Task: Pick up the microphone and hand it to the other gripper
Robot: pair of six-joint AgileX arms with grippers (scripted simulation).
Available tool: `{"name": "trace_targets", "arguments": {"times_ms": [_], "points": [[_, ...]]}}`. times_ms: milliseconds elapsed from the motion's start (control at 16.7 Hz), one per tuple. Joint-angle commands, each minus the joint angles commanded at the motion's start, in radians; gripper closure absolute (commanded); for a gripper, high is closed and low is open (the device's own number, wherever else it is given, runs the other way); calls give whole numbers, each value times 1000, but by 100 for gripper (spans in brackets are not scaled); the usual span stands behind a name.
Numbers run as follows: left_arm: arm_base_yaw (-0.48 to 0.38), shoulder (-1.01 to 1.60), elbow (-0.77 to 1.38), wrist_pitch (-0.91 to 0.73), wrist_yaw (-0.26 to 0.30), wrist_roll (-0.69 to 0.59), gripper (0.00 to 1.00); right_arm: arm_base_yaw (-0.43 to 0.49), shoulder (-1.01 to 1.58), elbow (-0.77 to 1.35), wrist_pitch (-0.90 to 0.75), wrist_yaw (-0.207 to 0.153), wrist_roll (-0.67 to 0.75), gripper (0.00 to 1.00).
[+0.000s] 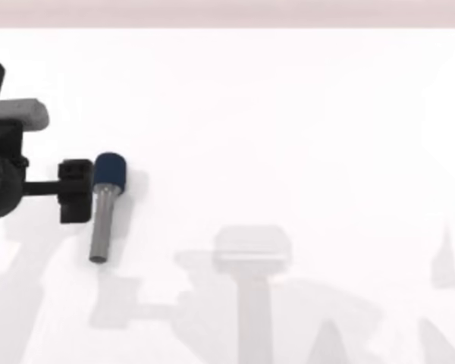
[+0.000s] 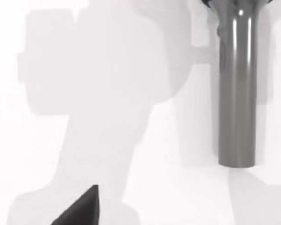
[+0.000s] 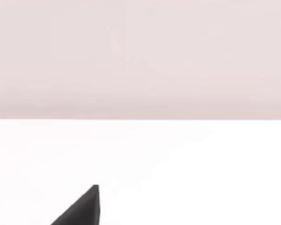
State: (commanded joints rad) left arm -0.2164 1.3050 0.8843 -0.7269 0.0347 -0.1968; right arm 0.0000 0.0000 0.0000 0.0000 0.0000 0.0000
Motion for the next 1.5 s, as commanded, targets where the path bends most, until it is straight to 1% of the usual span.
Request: {"name": "trace_targets", "arguments": {"times_ms": [180, 360, 540, 840, 1020, 1320, 1500], "points": [[-35, 197, 144, -111, 6, -31, 0, 0, 0, 0, 0, 0, 0, 0], [-59, 339, 248, -184, 11, -52, 0, 0, 0, 0, 0, 0, 0, 0], [-69, 390, 292, -212, 13, -61, 0, 0, 0, 0, 0, 0, 0, 0], [-64, 389, 287, -207, 13, -60, 0, 0, 0, 0, 0, 0, 0, 0], [-69, 431, 254, -138, 13, -60, 0, 0, 0, 0, 0, 0, 0, 0], [-78, 559, 155, 104, 13, -68, 0, 0, 0, 0, 0, 0, 0, 0], [-82, 604, 123, 171, 13, -70, 0, 0, 0, 0, 0, 0, 0, 0]]}}
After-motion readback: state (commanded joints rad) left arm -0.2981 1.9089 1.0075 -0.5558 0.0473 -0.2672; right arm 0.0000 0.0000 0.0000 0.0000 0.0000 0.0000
